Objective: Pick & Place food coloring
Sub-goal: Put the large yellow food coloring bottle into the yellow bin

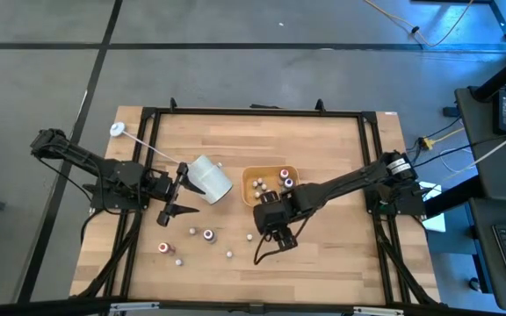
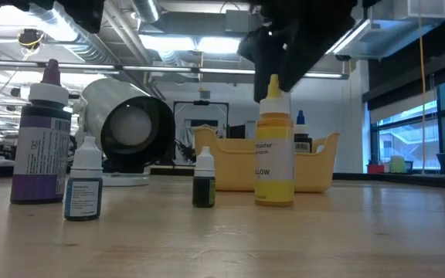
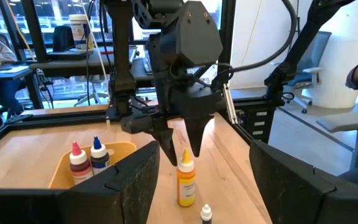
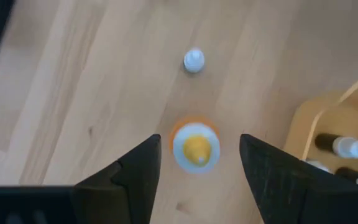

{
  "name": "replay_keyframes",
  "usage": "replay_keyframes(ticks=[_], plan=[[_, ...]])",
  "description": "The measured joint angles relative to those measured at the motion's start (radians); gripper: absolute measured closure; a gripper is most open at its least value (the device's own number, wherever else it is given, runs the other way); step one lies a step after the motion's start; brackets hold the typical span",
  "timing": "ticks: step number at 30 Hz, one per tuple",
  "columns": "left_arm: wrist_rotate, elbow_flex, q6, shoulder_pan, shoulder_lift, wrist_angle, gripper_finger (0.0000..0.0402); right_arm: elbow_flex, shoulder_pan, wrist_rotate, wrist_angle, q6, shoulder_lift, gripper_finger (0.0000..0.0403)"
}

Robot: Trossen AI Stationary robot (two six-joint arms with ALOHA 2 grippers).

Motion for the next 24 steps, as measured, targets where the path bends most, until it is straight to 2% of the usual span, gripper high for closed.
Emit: replay_keyframes(ticks=[24], plan=[[-0.001, 0.000, 0.000, 0.000, 0.000, -0.010, 0.0159, -0.002, 0.006, 0.014, 0.016, 0.003, 0.031, 0.0185]])
